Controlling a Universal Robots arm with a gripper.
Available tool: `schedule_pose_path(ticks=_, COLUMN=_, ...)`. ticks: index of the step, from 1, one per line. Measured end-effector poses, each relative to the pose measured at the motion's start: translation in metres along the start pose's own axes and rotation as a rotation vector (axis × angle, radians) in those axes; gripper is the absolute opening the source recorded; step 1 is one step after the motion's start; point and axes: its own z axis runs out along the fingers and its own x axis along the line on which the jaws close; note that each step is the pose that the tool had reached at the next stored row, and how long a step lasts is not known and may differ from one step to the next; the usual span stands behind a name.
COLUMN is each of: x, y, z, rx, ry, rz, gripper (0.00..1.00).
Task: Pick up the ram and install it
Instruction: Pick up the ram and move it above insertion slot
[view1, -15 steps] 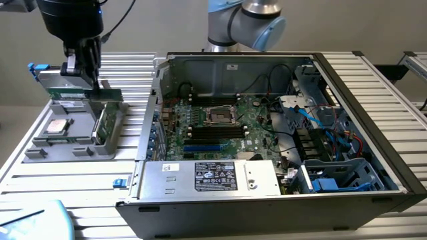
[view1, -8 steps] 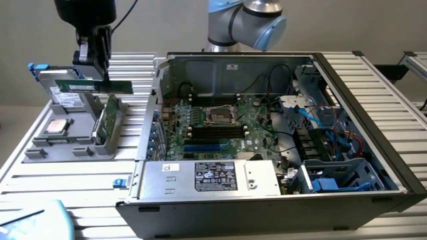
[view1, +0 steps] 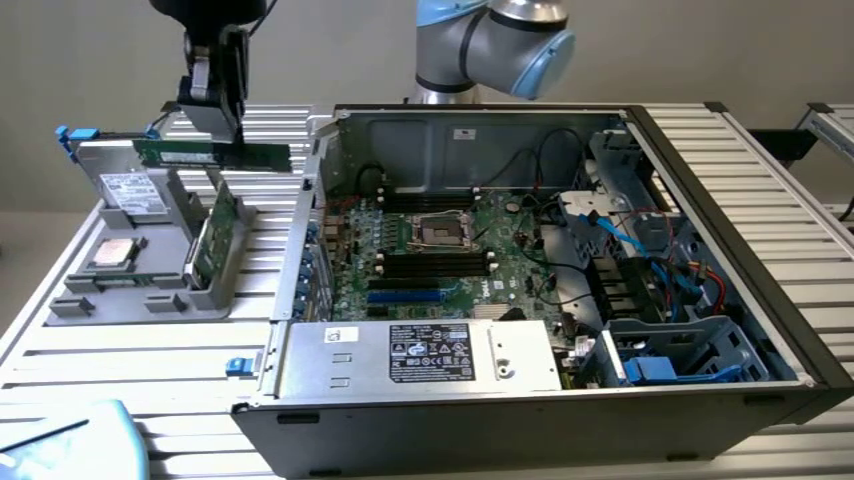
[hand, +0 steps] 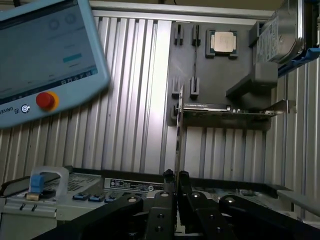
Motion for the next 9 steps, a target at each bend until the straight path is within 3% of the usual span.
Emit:
schedule_pose_path(ticks=4, x=0.001, y=-0.0178, z=-0.0039, rx=-0.0001, ry=-0.0049, rz=-0.001, gripper=0.14)
schedule_pose_path(ticks=9, x=0.003, y=-0.0401, z=-0.0077, rx=0.0008, ry=-0.0183, rz=-0.003, gripper=0.14)
